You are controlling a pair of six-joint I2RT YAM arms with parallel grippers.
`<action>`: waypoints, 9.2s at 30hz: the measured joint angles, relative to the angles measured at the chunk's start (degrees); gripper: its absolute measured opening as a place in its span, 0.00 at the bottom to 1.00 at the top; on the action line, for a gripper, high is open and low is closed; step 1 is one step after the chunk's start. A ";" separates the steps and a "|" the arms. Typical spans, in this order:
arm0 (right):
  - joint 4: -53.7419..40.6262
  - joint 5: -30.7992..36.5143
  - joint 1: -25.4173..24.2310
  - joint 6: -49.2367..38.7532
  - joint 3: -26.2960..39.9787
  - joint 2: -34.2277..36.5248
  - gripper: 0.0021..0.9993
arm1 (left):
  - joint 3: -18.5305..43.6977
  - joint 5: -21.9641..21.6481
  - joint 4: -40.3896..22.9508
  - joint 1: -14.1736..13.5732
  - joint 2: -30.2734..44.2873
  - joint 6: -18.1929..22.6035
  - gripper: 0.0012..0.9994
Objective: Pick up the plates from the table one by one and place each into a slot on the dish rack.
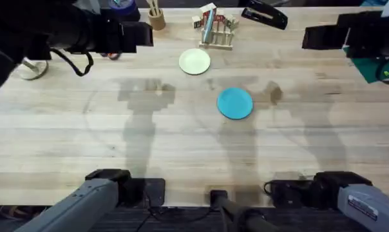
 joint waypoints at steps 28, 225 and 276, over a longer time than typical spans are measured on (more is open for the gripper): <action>0.00 0.00 0.00 0.00 0.02 0.02 1.00 | 0.31 27.59 13.16 -0.02 9.26 -0.08 0.04; 54.16 -21.31 24.37 42.62 0.24 51.93 0.50 | 2.12 55.51 35.35 2.62 54.79 -7.43 0.04; 25.80 -12.52 20.86 35.89 0.24 24.51 0.03 | 1.55 27.59 8.81 2.67 15.11 0.34 0.04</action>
